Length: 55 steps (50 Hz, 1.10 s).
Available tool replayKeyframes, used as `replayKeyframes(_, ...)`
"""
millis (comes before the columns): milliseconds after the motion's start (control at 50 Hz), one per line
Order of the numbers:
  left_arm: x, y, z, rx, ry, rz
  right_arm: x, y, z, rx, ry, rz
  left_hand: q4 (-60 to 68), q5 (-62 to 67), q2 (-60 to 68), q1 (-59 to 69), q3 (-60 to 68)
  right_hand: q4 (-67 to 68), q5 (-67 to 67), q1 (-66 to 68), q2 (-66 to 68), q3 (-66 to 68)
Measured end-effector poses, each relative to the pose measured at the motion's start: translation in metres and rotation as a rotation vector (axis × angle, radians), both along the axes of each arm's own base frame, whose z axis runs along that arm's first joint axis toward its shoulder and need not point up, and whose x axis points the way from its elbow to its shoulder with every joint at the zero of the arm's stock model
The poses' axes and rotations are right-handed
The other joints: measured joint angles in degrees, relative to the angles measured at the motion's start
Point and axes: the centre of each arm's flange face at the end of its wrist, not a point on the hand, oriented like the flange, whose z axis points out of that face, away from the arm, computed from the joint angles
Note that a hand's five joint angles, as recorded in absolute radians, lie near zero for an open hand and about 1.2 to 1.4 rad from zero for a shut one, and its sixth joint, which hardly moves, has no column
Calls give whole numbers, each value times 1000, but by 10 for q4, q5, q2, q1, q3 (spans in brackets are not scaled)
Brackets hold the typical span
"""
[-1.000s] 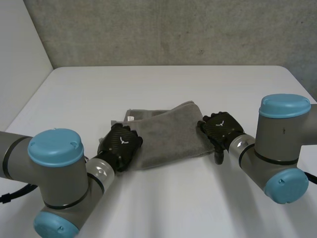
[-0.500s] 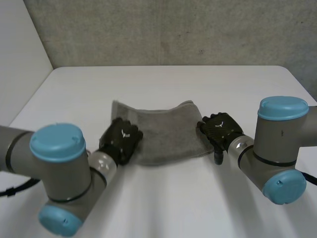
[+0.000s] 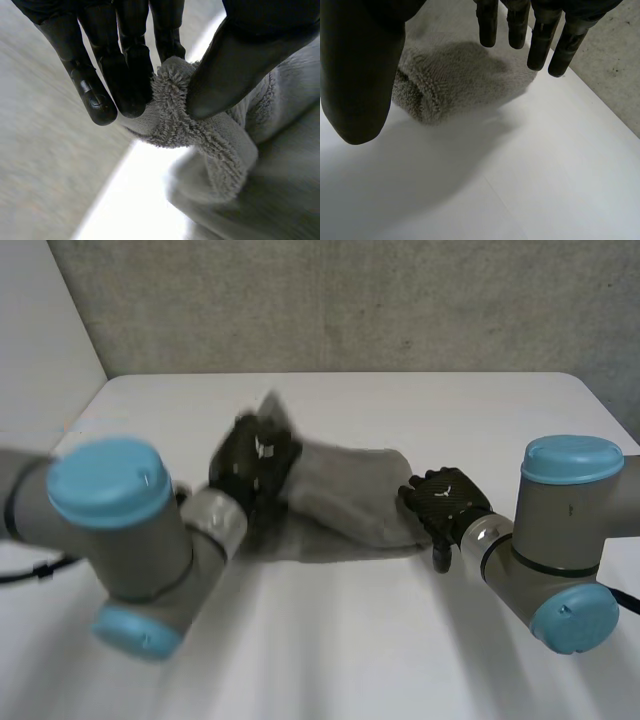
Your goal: Fold the towel.
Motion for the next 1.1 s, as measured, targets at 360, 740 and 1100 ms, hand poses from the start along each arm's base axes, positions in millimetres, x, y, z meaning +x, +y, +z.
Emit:
replayKeyframes(360, 32, 36, -74, -100, -300, -19, 4, 5, -1, -17, -24, 12, -427, -395, -389, -406, -392, 1, 2, 4, 2, 2)
replayKeyframes(740, 30, 28, -39, -184, -241, 9, 8, -4, -22, -50, -38, 12, -539, -515, -498, -504, -499, 295, 302, 310, 303, 297)
replayKeyframes(1100, 49, -5, -5, 49, 115, 132, 1, -12, -16, -68, -33, -11, -610, -589, -576, -585, -580, 623, 612, 581, 582, 621)
